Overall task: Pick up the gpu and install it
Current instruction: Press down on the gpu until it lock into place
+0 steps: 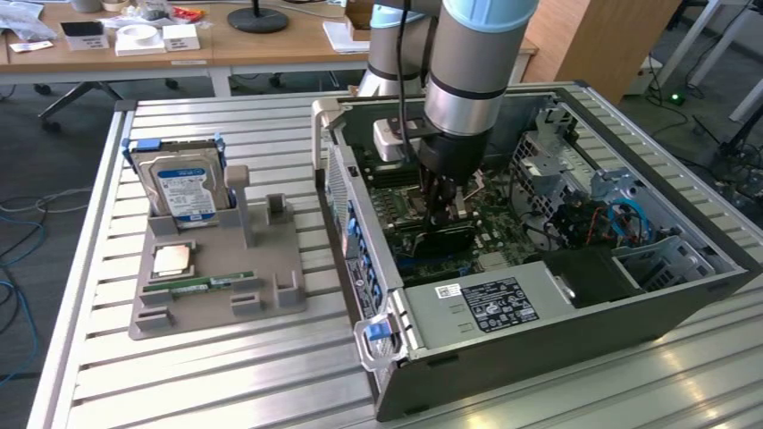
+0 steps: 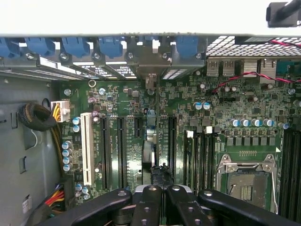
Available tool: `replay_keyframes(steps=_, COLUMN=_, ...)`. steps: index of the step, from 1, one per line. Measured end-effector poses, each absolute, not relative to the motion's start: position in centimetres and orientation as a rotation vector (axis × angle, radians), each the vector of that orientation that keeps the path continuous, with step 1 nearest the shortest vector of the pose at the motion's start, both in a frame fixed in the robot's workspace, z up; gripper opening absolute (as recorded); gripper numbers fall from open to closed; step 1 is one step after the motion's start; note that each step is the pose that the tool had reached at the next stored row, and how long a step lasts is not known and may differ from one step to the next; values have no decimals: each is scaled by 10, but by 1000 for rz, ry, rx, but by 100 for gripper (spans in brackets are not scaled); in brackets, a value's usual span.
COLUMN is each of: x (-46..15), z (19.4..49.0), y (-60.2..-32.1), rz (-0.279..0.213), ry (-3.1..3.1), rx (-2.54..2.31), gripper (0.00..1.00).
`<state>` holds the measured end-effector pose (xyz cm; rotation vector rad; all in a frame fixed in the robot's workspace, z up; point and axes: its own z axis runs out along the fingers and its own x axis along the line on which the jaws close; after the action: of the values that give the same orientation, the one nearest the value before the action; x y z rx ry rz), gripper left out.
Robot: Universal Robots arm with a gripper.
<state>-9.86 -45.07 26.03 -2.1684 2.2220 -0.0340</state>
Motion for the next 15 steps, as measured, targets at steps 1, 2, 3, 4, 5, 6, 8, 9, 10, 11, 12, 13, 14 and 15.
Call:
replay_keyframes(steps=1, x=-99, z=260, y=-451, rz=-34, ry=2222, rx=-2168, gripper=11)
replay_keyframes(steps=2, x=-99, z=260, y=-451, rz=-34, ry=2222, rx=-2169, gripper=11)
replay_keyframes(steps=3, x=-99, z=260, y=-451, rz=-34, ry=2222, rx=-2169, gripper=11)
replay_keyframes(steps=4, x=-99, z=260, y=-451, rz=-34, ry=2222, rx=-2169, gripper=11)
replay_keyframes(steps=5, x=-99, z=260, y=-451, rz=-34, ry=2222, rx=-2169, gripper=11)
replay_keyframes(steps=6, x=-99, z=260, y=-451, rz=-34, ry=2222, rx=-2169, gripper=11)
replay_keyframes(steps=8, x=-99, z=260, y=-451, rz=-34, ry=2222, rx=-2169, gripper=11)
replay_keyframes(steps=9, x=-99, z=260, y=-451, rz=-34, ry=2222, rx=-2169, gripper=11)
replay_keyframes(steps=10, x=-99, z=260, y=-451, rz=-34, ry=2222, rx=-2169, gripper=11)
replay_keyframes(steps=11, x=-99, z=260, y=-451, rz=-34, ry=2222, rx=-2169, gripper=11)
replay_keyframes(steps=12, x=-99, z=260, y=-451, rz=-34, ry=2222, rx=-2169, gripper=11)
replay_keyframes(steps=13, x=-99, z=260, y=-451, rz=-34, ry=2222, rx=-2169, gripper=11)
replay_keyframes(steps=14, x=-99, z=260, y=-451, rz=-34, ry=2222, rx=-2169, gripper=11)
replay_keyframes(steps=15, x=-99, z=260, y=-451, rz=-34, ry=2222, rx=-2169, gripper=11)
